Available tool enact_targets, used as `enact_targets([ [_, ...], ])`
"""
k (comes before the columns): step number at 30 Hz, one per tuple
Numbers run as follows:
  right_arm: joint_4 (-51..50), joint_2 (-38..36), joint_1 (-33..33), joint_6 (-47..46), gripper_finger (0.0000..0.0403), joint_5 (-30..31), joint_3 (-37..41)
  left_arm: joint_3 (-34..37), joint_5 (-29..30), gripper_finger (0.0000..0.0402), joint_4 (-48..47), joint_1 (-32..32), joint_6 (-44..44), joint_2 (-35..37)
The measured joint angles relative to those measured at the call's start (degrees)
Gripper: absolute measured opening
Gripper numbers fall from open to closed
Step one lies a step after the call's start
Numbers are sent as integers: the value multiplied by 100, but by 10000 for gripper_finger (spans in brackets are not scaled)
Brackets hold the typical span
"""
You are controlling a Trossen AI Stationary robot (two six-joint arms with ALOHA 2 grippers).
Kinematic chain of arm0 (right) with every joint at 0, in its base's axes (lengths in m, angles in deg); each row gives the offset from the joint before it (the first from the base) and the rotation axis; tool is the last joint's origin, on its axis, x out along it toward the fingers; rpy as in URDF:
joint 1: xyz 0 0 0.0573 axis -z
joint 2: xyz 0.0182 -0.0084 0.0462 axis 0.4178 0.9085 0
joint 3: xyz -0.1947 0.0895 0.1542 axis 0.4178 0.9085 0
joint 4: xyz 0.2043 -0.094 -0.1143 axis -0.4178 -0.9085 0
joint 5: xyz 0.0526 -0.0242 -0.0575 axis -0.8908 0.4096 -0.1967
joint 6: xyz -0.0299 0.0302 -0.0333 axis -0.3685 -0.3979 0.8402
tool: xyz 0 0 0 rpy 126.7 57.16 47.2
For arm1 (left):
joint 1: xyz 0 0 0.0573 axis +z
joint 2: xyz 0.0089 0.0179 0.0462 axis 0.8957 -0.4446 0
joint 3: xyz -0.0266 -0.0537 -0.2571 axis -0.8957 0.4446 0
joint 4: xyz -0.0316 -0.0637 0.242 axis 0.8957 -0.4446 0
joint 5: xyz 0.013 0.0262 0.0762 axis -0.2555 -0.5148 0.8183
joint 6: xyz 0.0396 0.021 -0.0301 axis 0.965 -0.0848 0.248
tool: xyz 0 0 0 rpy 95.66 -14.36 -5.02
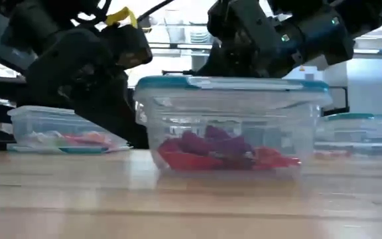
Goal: Sort candy
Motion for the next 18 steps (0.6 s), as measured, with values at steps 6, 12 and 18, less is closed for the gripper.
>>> enact_targets([
  [6, -61, 14, -10, -10, 0, 2, -8, -711, -673, 93, -2375, 26, -828, 56],
  [12, -74, 20, 7, -3, 0, -81, 5, -1742, -751, 93, -3564, 18, -950, 61],
  [18, -64, 20, 3, -3, 0, -87, 10, -2132, -814, 93, -3741, 162, -911, 3],
])
